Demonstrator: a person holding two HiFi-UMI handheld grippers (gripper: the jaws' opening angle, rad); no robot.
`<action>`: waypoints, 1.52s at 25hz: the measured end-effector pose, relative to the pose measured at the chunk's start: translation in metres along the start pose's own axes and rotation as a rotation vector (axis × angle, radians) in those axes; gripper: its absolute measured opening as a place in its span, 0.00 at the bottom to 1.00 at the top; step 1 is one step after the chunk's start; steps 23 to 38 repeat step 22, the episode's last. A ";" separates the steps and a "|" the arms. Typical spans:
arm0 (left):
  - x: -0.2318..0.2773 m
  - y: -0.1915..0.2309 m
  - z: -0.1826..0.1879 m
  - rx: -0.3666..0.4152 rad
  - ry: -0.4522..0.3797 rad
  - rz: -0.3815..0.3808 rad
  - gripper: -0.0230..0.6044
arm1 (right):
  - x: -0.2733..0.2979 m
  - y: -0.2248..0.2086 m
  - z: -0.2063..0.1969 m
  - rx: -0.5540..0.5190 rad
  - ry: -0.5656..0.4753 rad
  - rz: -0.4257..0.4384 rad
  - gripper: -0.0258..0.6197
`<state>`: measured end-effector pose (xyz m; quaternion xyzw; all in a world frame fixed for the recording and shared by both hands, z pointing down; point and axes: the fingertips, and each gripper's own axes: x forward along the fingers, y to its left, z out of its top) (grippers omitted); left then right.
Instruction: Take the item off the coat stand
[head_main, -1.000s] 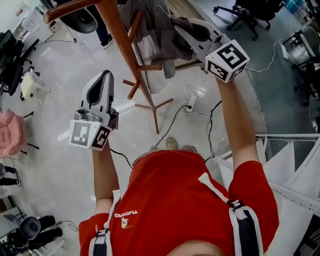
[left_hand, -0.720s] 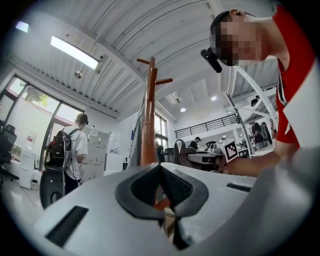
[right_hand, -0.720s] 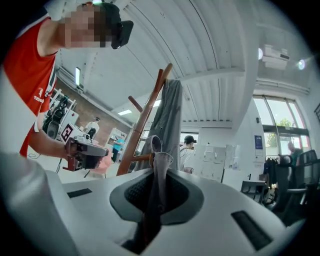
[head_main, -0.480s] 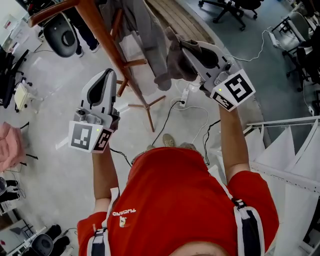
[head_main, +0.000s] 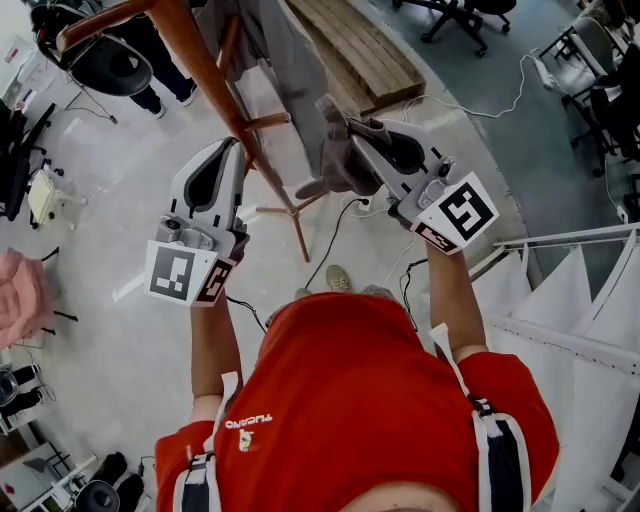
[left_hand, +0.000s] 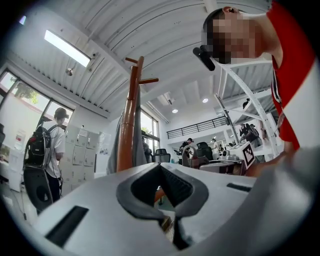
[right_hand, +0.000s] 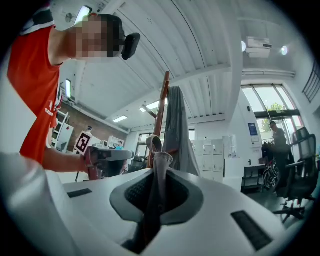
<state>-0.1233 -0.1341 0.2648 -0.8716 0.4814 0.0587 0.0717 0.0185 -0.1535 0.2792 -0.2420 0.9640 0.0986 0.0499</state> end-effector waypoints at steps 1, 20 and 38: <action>-0.001 -0.001 0.000 0.000 0.000 -0.001 0.05 | 0.000 0.002 0.000 -0.004 0.002 0.004 0.09; -0.009 -0.002 0.002 0.004 0.005 0.009 0.05 | 0.001 0.006 0.000 0.004 -0.001 0.018 0.09; -0.009 -0.003 0.003 0.007 0.003 0.009 0.05 | 0.001 0.005 0.001 0.005 -0.004 0.019 0.09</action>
